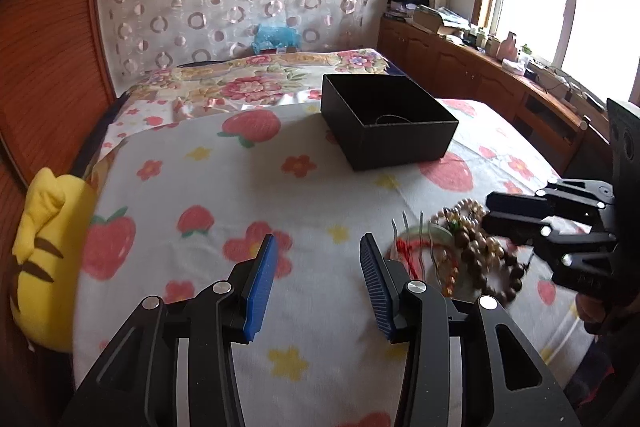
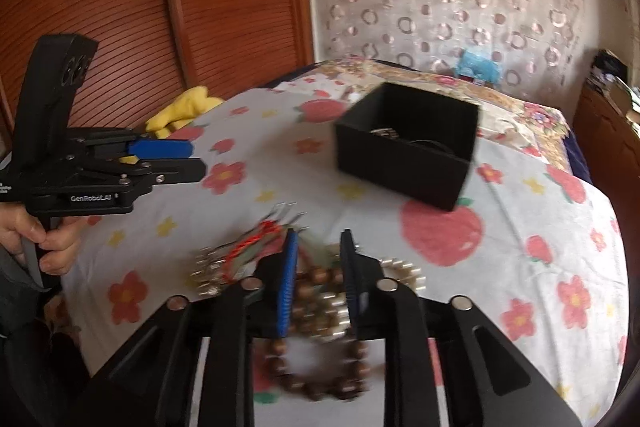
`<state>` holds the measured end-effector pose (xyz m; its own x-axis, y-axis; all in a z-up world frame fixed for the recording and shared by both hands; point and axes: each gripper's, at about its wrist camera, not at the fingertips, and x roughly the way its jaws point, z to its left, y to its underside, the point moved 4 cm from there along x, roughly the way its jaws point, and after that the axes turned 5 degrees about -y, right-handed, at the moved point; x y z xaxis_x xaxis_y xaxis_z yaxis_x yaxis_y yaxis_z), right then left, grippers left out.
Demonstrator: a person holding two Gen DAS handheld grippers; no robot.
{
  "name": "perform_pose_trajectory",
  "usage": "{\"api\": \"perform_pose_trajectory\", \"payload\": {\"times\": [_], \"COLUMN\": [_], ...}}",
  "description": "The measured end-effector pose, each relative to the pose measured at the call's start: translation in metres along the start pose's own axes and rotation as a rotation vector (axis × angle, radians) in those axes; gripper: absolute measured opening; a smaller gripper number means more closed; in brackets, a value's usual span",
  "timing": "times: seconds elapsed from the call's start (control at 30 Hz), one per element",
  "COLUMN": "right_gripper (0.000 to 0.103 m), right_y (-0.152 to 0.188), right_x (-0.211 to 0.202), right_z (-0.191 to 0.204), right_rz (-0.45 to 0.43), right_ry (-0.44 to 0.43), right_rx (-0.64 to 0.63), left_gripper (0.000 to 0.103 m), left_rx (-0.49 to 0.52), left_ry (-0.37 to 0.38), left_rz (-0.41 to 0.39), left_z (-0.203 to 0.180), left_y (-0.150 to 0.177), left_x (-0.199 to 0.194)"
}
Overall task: Organize jewelry
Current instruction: 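Return the right tool to the pile and grasp the red string bracelet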
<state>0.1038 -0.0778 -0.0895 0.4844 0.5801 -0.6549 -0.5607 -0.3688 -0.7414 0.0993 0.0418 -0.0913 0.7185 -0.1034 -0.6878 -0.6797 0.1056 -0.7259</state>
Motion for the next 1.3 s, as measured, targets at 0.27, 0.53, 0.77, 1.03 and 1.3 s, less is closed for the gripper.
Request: {"api": "perform_pose_trajectory", "payload": {"times": [0.27,0.53,0.77,1.03,1.3], "right_gripper": [0.026,0.026,0.023,0.013,0.003], "right_y": [0.003,0.008,0.01,0.01,-0.004], "right_x": [0.014,0.03,0.037,0.039,0.029], "right_z": [0.04,0.058,0.054,0.051,0.036], "right_rz": [0.072,0.139,0.169,0.174,0.12], "right_ry": [-0.035,-0.014,0.039,0.068,0.074], "right_rx": [-0.077,-0.158,-0.193,-0.22,-0.18], "left_gripper": [0.054,0.056,0.056,0.056,0.056], "left_rx": [-0.023,-0.033,-0.032,-0.032,-0.021], "left_ry": [-0.007,-0.005,0.006,0.007,0.024], "left_rz": [-0.024,-0.022,-0.024,-0.02,-0.003], "left_z": [0.009,0.01,0.007,0.004,-0.004], "left_y": [0.02,0.028,0.027,0.027,0.034], "left_x": [-0.022,-0.025,-0.024,-0.023,-0.014]}}
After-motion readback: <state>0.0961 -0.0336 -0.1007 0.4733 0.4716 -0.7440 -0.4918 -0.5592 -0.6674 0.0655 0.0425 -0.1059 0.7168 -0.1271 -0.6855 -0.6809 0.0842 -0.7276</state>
